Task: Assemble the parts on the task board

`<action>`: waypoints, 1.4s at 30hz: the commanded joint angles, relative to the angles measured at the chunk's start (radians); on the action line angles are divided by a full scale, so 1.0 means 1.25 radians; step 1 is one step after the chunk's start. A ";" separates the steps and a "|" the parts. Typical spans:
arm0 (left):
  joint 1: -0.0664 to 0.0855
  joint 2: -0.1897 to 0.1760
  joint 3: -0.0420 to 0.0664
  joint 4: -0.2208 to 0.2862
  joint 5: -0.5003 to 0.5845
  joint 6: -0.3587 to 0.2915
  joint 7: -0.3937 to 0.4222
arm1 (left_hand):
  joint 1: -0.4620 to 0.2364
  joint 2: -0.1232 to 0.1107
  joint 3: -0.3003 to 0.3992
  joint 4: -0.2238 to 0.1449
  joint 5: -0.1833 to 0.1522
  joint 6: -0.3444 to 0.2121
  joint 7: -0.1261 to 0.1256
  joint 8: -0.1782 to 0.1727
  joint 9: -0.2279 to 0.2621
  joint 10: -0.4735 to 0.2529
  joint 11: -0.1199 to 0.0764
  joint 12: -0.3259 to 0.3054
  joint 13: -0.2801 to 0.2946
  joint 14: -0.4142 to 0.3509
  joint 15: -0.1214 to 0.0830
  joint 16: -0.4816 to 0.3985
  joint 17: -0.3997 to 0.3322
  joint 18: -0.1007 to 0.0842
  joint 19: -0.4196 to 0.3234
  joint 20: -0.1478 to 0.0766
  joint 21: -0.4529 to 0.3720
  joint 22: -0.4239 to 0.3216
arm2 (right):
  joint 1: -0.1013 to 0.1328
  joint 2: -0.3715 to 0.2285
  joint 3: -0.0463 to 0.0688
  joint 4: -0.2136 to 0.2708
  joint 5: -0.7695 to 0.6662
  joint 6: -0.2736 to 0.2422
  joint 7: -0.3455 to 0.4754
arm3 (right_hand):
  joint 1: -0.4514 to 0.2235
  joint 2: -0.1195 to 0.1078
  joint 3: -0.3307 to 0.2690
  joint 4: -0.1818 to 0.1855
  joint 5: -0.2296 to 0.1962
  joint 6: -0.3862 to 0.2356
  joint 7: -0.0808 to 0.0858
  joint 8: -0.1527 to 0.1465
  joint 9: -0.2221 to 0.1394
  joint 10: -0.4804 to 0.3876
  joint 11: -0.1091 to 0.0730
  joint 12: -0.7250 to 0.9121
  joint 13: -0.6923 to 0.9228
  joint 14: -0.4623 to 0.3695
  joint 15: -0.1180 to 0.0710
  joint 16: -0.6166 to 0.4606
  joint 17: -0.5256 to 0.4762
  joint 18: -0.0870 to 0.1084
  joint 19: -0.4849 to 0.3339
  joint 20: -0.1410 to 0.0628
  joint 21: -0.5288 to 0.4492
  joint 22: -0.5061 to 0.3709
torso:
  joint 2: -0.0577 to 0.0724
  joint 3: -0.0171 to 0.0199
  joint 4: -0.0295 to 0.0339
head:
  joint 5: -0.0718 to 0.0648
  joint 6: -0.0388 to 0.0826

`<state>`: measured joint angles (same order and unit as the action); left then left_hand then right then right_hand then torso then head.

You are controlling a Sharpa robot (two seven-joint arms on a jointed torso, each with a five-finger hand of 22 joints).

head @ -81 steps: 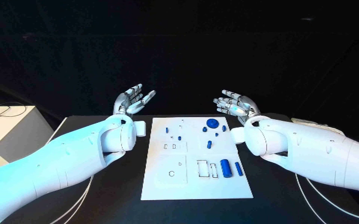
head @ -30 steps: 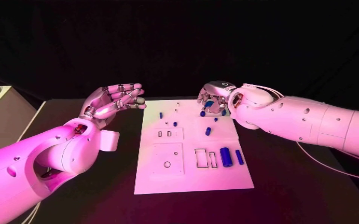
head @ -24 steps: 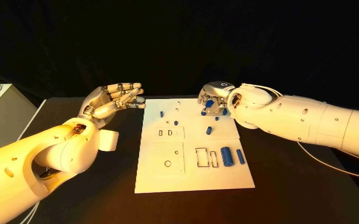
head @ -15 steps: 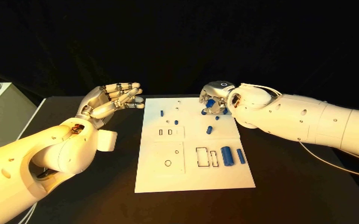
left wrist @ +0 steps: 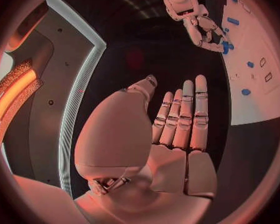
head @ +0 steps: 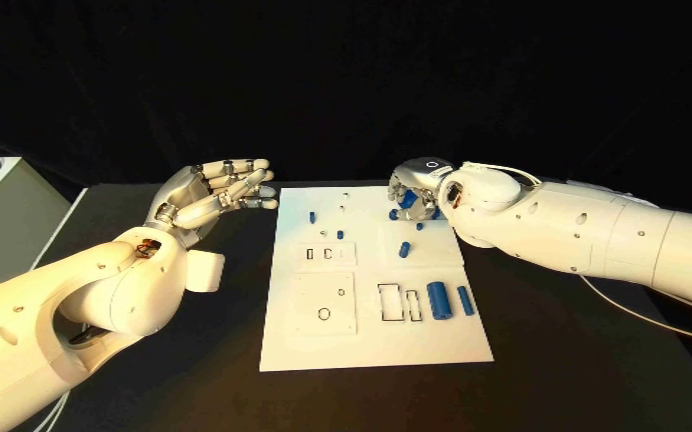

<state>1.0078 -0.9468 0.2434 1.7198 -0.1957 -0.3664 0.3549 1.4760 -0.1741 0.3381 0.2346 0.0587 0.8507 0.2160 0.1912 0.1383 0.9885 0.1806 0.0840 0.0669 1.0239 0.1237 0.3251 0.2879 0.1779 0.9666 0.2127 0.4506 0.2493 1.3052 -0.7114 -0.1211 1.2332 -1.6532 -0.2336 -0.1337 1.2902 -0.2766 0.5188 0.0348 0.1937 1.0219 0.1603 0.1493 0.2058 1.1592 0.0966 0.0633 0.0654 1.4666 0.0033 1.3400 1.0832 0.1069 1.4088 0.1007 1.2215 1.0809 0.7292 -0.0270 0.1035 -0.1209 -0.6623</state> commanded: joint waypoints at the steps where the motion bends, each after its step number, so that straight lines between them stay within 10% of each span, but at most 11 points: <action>1: 0.000 0.000 0.001 0.004 -0.004 0.011 0.004 | -0.006 0.001 -0.005 0.000 -0.004 0.004 0.018 -0.003 -0.001 0.004 0.001 -0.005 0.000 -0.003 0.000 0.004 0.001 -0.001 -0.005 0.000 0.005 0.001 | -0.004 0.004 0.000 -0.005 -0.011 0.015 -0.001 | 0.006 0.004 -0.005 0.003 0.007 -0.003 -0.003 -0.004 0.002 -0.003 -0.003 0.000 0.001 0.022 0.002 0.005 0.002 -0.013 0.004 0.002 0.005 0.004 | 0.002 -0.0006 0.0033 | -0.001 -0.003; 42: 0.000 -0.008 0.004 0.009 -0.004 0.011 -0.002 | -0.005 0.003 -0.005 -0.003 -0.004 0.007 0.018 -0.003 -0.001 0.007 0.001 -0.006 0.000 -0.010 0.001 0.004 0.006 -0.001 -0.010 0.000 0.014 0.007 | -0.009 0.014 -0.001 -0.022 0.004 0.029 -0.004 | 0.025 0.023 0.058 0.021 0.031 0.018 -0.006 0.007 0.022 0.035 -0.007 -0.002 0.000 0.019 -0.002 0.027 0.007 -0.019 0.010 -0.001 0.035 0.047 | 0.014 -0.0027 0.0087 | -0.005 -0.002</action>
<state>1.0079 -0.9576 0.2469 1.7274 -0.1972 -0.3664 0.3484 1.4761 -0.1741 0.3352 0.2317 0.0587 0.8507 0.2160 0.1912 0.1384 0.9885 0.1806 0.0803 0.0667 1.0163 0.1237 0.3250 0.2940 0.1778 0.9592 0.2128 0.4626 0.2563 1.2944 -0.6953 -0.1215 1.2074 -1.6424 -0.2180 -0.1349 1.3243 -0.2425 0.5868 0.0609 0.2361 1.0402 0.1496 0.1545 0.2316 1.2023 0.0857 0.0633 0.0662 1.4665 0.0033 1.3710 1.0931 0.0923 1.4163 0.1004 1.2642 1.1403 0.7454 -0.0298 0.1141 -0.1273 -0.6654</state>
